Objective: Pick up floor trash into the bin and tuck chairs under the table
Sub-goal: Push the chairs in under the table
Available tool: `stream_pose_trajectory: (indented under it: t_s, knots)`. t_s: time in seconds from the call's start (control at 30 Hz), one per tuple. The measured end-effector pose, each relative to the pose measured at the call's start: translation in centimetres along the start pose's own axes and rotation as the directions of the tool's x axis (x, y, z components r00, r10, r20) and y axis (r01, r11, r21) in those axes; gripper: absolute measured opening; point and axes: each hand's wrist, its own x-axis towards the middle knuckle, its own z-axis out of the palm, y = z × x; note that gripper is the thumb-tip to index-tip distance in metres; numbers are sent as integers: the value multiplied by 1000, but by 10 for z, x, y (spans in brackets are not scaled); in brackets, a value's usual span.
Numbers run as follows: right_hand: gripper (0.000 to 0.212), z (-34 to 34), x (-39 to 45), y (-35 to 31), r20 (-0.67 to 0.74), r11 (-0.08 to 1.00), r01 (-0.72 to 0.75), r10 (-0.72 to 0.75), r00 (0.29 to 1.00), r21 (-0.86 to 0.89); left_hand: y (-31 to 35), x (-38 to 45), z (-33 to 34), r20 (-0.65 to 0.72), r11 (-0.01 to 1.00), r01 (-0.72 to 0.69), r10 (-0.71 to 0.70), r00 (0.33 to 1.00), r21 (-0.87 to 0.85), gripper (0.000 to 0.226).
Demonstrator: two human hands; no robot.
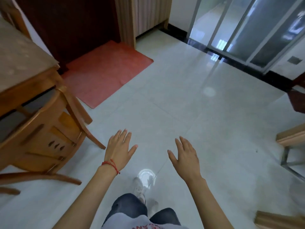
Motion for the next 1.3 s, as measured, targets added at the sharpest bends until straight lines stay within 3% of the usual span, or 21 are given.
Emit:
stream_pose_trajectory:
  t_s: [0.3,0.5,0.67,0.97,1.07,1.3]
  knots:
    - [58,11,95,-63,125,954,294,-286,950,-55,-57,27,-20,-64,966,251,-254,965,-59,61]
    - [58,24,137,-115,195,882,469,-453,870,-48,-97,9,-34,-154,898,414,-434,887,-148,58]
    - [57,39,165,-162,277,764,645,-619,735,-4,-116,-15,-34,-163,772,603,-634,756,-202,59]
    - [60,64,209,-229,397,482,875,-810,431,34,-118,-42,-41,-198,484,812,-875,442,-326,56]
    - [60,69,219,-246,393,428,902,-841,372,62,-115,-46,-41,-190,405,846,-914,359,-347,56]
    - [57,79,220,-274,363,401,895,-877,314,194,-124,-51,-45,-185,266,834,-962,200,-484,57]
